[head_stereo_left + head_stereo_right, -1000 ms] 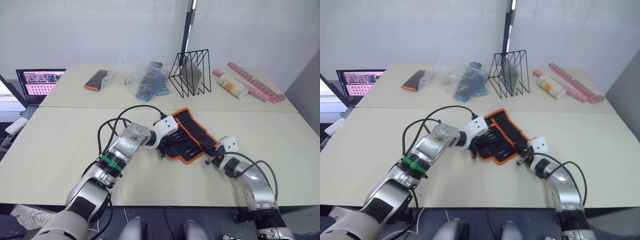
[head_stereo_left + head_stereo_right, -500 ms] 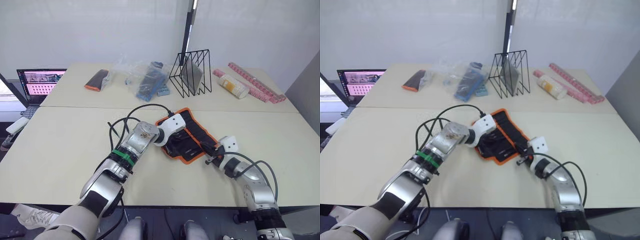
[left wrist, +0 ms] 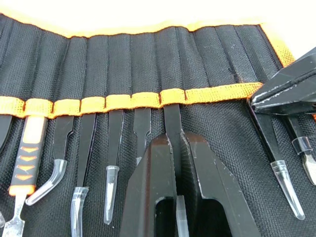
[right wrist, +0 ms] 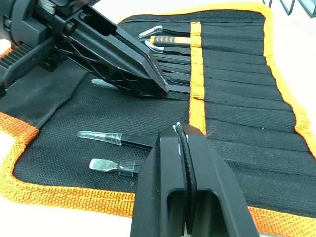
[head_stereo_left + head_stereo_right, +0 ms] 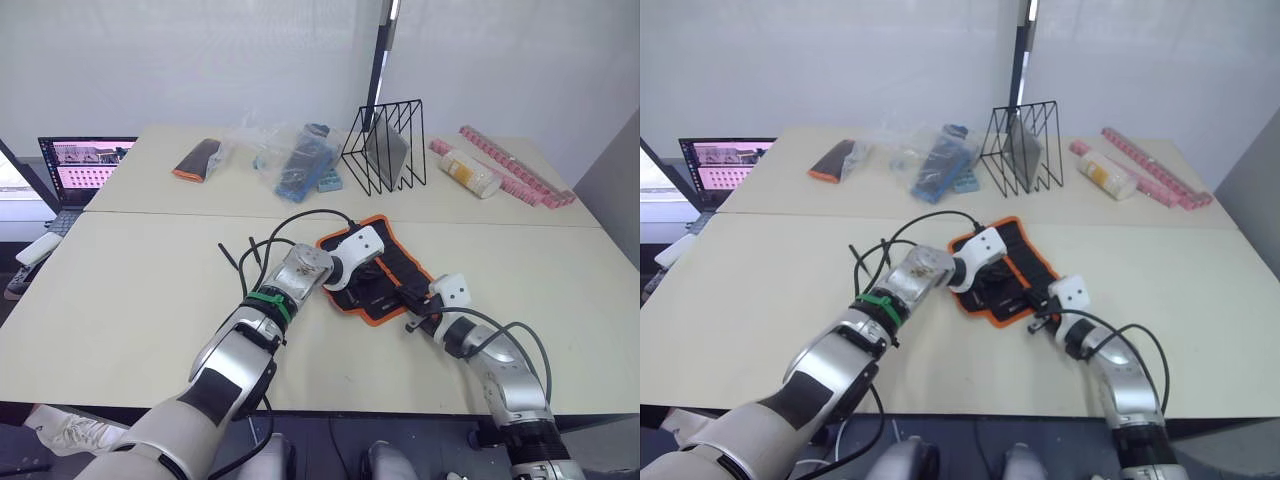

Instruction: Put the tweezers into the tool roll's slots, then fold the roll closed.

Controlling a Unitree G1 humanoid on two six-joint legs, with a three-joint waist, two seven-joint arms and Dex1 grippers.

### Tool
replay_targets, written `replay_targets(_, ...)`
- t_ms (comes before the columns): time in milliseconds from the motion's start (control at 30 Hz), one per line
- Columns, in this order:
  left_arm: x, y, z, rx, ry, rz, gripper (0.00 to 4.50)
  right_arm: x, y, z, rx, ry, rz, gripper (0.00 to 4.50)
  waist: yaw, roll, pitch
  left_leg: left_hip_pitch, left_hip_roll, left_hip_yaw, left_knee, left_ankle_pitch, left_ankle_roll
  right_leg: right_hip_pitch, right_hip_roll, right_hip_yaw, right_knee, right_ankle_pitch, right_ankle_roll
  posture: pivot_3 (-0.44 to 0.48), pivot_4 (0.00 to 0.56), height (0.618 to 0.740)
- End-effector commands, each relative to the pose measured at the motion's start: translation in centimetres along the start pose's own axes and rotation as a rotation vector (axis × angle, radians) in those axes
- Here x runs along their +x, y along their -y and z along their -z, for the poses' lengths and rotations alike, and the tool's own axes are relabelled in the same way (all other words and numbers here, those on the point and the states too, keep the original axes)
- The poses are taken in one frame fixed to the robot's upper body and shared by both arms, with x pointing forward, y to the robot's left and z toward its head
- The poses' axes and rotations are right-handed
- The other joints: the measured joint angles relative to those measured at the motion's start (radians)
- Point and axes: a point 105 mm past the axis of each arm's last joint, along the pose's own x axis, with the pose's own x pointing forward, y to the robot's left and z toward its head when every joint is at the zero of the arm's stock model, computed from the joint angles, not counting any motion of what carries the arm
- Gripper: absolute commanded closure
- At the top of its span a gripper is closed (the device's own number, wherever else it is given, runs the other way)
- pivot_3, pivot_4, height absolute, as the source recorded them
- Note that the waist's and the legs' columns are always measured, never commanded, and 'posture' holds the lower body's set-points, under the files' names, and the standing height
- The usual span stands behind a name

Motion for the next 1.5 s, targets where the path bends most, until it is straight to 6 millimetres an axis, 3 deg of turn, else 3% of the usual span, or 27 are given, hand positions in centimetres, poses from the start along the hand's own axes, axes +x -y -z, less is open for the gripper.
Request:
replay_targets(33, 0.1, -0.2, -1.5, 0.042, 0.039, -0.013, 4.47, -0.2, -0.6, 1.7, 0.024, -0.067, -0.016, 4.50, 0.000, 0.000, 0.000, 0.000, 0.000, 0.000, 0.000, 0.000, 0.000, 0.000, 0.000, 0.000, 0.000, 0.000, 0.000, 0.000, 0.150, 0.685)
replay_targets(133, 0.0, -0.4, -1.6, 0.031, 0.046, -0.022, 4.47, 0.0, -0.5, 1.7, 0.023, -0.065, -0.012, 4.50, 0.000, 0.000, 0.000, 0.000, 0.000, 0.000, 0.000, 0.000, 0.000, 0.000, 0.000, 0.000, 0.000, 0.000, 0.000, 0.000, 0.150, 0.685)
replay_targets(533, -2.9, -1.6, -1.0, -0.061, 0.084, -0.028, 0.55, 0.3, 0.8, 0.4, 0.003, -0.020, 0.008, 4.50, -0.012, 0.000, 0.000, 0.000, 0.000, 0.000, 0.000, 0.000, 0.000, -0.001, 0.000, 0.000, 0.001, 0.000, 0.000, 0.000, 0.150, 0.685)
replay_targets(600, -4.7, -2.4, -1.6, -0.052, 0.120, -0.057, 0.04, 0.5, 1.3, -0.4, 0.000, 0.009, 0.013, 4.50, -0.013, 0.000, 0.000, 0.000, 0.000, 0.000, 0.000, 0.000, 0.000, -0.001, 0.000, 0.000, 0.002, 0.000, 0.000, 0.000, 0.150, 0.685)
replay_targets(733, -8.4, -4.1, -3.3, -0.025, 0.226, -0.167, 0.04, 0.7, 1.8, -0.6, -0.011, 0.013, 0.012, 4.50, -0.015, 0.000, 0.000, 0.000, 0.000, 0.000, -0.001, 0.000, 0.000, -0.002, 0.000, 0.000, 0.002, 0.000, 0.000, 0.000, 0.150, 0.685)
replay_targets(833, -11.3, -5.5, -3.1, -0.025, 0.253, -0.279, 0.04, 0.8, 1.8, -0.2, -0.012, -0.002, 0.002, 4.50, -0.013, 0.001, 0.000, 0.000, 0.000, 0.000, -0.001, 0.000, 0.000, -0.001, 0.000, 0.000, 0.002, 0.000, 0.000, 0.000, 0.150, 0.685)
replay_targets(1000, -16.8, -7.6, 0.8, -0.180, 0.256, -0.474, 0.04, 0.9, 2.0, 0.2, -0.008, -0.012, 0.001, 4.50, -0.018, 0.001, 0.000, 0.001, 0.000, 0.000, -0.001, 0.000, 0.000, -0.001, 0.000, 0.000, 0.002, 0.000, 0.000, 0.000, 0.150, 0.685)
replay_targets(1167, -23.1, -8.2, 7.5, -0.309, 0.190, -0.748, 0.04, 0.7, 2.6, 0.5, -0.001, -0.015, 0.010, 4.50, -0.020, 0.001, 0.000, 0.001, 0.000, -0.001, -0.001, 0.000, 0.000, -0.001, 0.000, 0.000, 0.002, 0.000, -0.001, 0.000, 0.150, 0.685)
replay_targets(1300, -27.0, -7.2, 11.9, -0.356, 0.114, -0.930, 0.04, 0.8, 2.7, 1.0, 0.005, -0.027, -0.001, 4.50, -0.011, 0.001, 0.000, 0.002, 0.000, -0.002, -0.001, 0.000, 0.000, -0.001, -0.001, 0.000, 0.002, 0.000, -0.001, 0.000, 0.150, 0.685)
replay_targets(1500, -30.2, -3.9, 14.6, -0.381, 0.150, -1.062, 0.04, 0.7, 3.1, 1.4, 0.004, -0.039, -0.013, 4.50, 0.001, 0.001, 0.000, 0.004, 0.000, -0.002, -0.001, 0.000, -0.001, -0.001, -0.002, 0.001, -0.001, 0.000, -0.001, 0.000, 0.150, 0.685)
